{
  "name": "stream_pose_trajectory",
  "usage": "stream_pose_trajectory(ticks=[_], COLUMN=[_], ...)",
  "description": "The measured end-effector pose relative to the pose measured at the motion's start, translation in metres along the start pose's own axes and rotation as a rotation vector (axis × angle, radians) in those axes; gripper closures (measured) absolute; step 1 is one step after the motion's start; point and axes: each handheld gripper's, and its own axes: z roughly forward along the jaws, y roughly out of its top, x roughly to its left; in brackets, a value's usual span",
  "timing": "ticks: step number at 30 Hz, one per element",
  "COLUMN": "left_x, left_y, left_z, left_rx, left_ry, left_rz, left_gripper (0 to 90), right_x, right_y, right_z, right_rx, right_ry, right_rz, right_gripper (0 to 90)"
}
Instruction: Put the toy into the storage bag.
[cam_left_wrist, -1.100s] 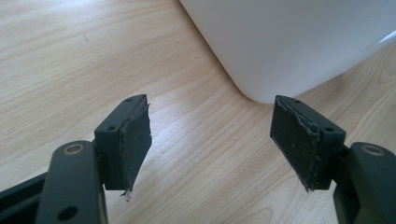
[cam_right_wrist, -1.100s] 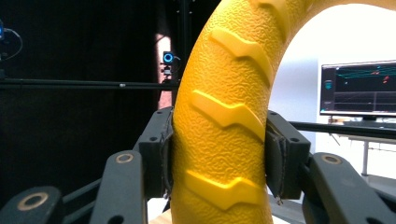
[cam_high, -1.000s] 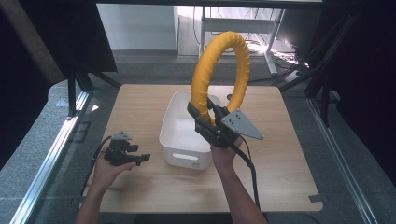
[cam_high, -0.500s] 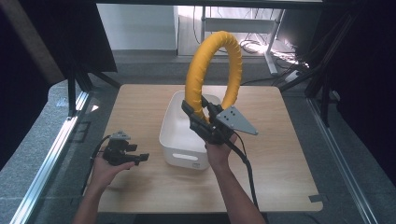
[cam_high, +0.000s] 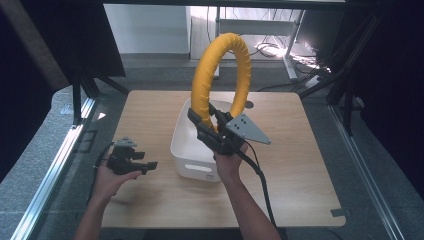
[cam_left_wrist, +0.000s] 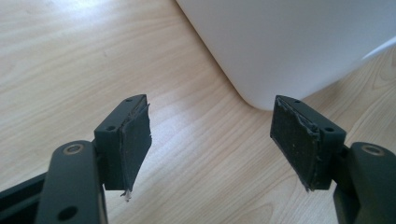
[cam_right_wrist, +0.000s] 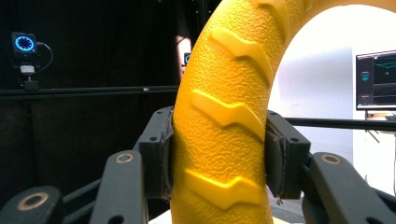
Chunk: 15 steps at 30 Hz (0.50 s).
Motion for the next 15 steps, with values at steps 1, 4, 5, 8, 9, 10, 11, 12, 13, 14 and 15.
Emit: stream_pose_trajectory(ticks=[1,4,5,8,9,10,11,12,13,14,15], left_x=[0.000,0.000,0.000,-0.001,-0.001,-0.002,-0.002,-0.004,-0.006,-0.006,-0.008], left_y=[0.000,0.008,0.012,0.031,0.031,0.042,0.042,0.053,0.058,0.058,0.068], left_z=[0.000,-0.009,-0.012,-0.032,-0.032,-0.042,-0.042,-0.052,-0.056,-0.056,-0.064], left_rx=[0.000,-0.011,-0.017,-0.057,-0.057,-0.081,-0.081,-0.092,-0.097,-0.097,-0.105], left_ry=[0.000,-0.003,-0.007,-0.031,-0.031,-0.040,-0.040,-0.052,-0.059,-0.059,-0.067], left_rz=[0.000,0.004,0.002,-0.009,-0.009,-0.008,-0.008,-0.013,-0.016,-0.016,-0.010], left_gripper=[29.2,29.2,29.2,29.3,29.4,29.4,29.4,29.4,29.4,29.4,29.4], right_x=[0.000,0.005,0.005,0.008,0.008,0.009,0.009,0.010,0.010,0.011,0.011], right_y=[0.000,-0.005,-0.006,-0.010,-0.012,-0.013,-0.015,-0.016,-0.018,-0.019,-0.020], right_z=[0.000,0.002,0.003,0.005,0.005,0.005,0.006,0.006,0.006,0.006,0.007], right_rx=[0.000,0.003,0.001,0.010,0.012,0.016,0.015,0.018,0.019,0.025,0.021], right_ry=[0.000,0.008,0.011,0.016,0.017,0.020,0.018,0.017,0.015,0.016,0.016], right_rz=[0.000,0.002,0.003,0.009,0.008,0.006,0.008,0.015,0.012,0.012,0.010], right_gripper=[50.5,50.5,50.5,50.5,50.5,50.5,50.5,50.5,50.5,50.5,50.5])
